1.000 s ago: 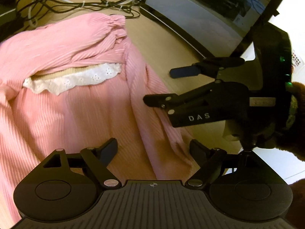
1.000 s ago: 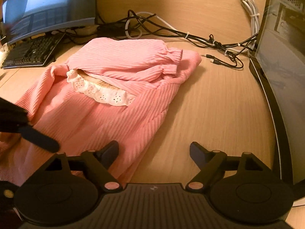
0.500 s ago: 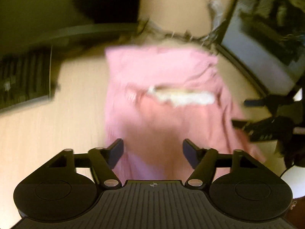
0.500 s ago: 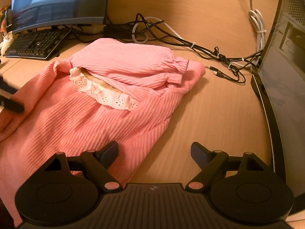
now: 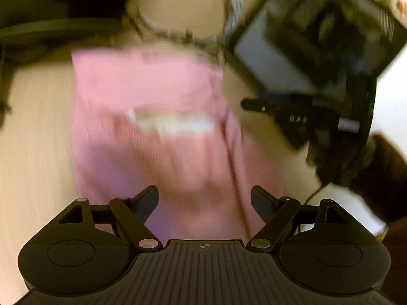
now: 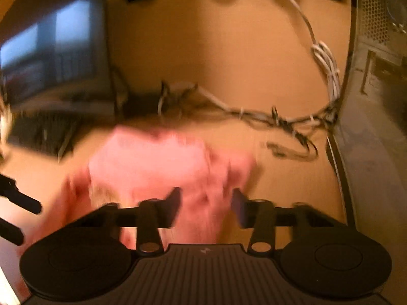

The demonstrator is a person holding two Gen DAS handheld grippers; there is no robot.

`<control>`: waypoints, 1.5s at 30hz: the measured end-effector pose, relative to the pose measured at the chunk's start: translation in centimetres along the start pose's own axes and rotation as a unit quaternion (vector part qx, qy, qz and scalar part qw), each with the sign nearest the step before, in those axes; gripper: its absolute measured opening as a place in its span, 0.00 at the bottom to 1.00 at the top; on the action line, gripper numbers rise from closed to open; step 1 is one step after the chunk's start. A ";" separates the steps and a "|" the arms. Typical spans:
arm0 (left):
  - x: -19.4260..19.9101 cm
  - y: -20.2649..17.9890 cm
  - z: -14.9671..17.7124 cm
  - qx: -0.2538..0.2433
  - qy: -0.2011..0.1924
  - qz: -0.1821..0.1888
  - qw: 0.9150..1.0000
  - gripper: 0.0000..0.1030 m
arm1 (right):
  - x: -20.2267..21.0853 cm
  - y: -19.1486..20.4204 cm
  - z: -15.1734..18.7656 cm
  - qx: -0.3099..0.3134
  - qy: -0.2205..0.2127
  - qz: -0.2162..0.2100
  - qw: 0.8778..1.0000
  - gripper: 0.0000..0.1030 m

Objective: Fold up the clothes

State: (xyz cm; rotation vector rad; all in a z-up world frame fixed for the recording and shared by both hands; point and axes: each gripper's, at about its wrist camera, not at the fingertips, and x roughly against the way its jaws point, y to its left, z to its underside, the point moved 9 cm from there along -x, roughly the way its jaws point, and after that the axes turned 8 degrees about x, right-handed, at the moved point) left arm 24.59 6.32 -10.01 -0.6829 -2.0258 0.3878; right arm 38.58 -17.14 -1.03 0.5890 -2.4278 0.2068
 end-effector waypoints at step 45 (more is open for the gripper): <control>-6.8 10.6 -12.3 0.097 -0.100 -0.055 0.989 0.89 | -8.7 -9.2 2.9 -0.234 0.078 0.035 0.969 0.64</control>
